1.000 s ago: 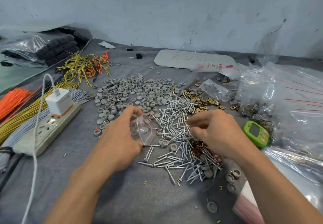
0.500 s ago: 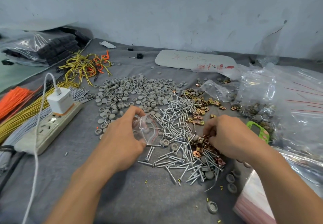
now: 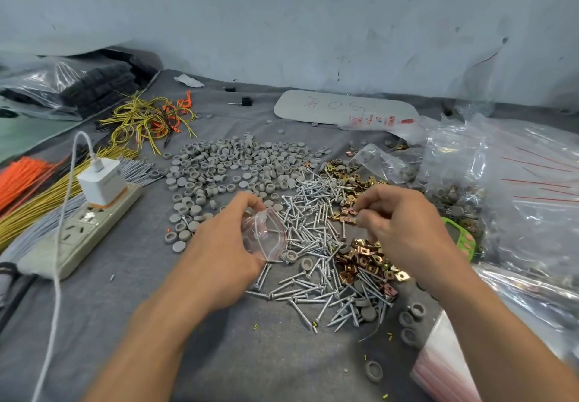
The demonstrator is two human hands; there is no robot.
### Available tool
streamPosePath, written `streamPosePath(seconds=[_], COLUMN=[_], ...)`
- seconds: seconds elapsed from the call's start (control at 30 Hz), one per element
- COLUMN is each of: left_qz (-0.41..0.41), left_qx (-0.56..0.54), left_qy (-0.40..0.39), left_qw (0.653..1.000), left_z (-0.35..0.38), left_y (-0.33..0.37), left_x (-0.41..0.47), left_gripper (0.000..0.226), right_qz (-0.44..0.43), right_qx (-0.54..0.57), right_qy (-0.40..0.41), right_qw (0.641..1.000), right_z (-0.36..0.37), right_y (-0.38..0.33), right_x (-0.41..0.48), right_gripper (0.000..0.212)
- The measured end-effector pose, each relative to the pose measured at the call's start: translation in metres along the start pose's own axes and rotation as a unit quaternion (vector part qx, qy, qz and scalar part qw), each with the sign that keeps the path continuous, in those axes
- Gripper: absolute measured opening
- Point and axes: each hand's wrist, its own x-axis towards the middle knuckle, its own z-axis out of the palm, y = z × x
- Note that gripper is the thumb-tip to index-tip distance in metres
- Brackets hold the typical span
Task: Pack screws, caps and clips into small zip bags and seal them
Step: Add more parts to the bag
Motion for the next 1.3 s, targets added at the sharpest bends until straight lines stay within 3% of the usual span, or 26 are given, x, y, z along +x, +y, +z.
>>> streamPosePath(seconds=[0.2,0.47,0.57,0.7,0.77,0.83,0.93,1.03,1.2,1.3], left_qz=[-0.001,0.032,0.04,0.048,0.048,0.036,0.013,-0.013,-0.064,-0.105], left_qx=[0.004,-0.016,-0.033,-0.027,-0.029,-0.042,-0.104,-0.274,-0.534,-0.601], left_qy=[0.001,0.001,-0.006,0.024,0.032,0.037,0.071,0.106,0.069,0.042], left_qw=[1.0,0.999,0.999,0.998,0.998,0.998,0.992,0.956,0.84,0.791], left_z=[0.002,0.005,0.005,0.005,0.003,0.0,-0.005,-0.014,-0.022,-0.022], left_y=[0.006,0.014,0.016,0.012,0.011,0.009,0.007,0.009,0.013,0.014], left_x=[-0.001,-0.004,-0.005,-0.004,-0.005,-0.005,-0.003,-0.001,0.0,0.003], left_gripper=[0.051,0.054,0.056,0.054,0.052,0.048,0.035,0.022,0.033,0.016], right_qz=[-0.011,-0.003,0.002,0.023,0.031,0.038,0.05,0.055,0.045,0.039], right_qx=[0.12,0.125,0.14,0.213,0.176,0.064,-0.149,-0.248,-0.253,-0.264], right_qy=[-0.017,-0.089,-0.154,-0.105,-0.037,0.017,-0.032,-0.129,-0.14,-0.137], right_qw=[0.993,0.988,0.978,0.971,0.983,0.997,0.987,0.958,0.956,0.954], right_z=[0.026,0.062,0.068,0.052,0.037,0.023,0.012,0.01,0.005,0.005], right_y=[-0.03,-0.052,-0.054,-0.052,-0.04,-0.025,-0.006,0.001,0.004,0.002], right_x=[-0.013,-0.013,-0.012,-0.01,-0.004,0.0,0.004,0.002,0.004,0.002], right_gripper=[0.012,0.017,0.02,0.022,0.021,0.021,0.027,0.034,0.028,0.025])
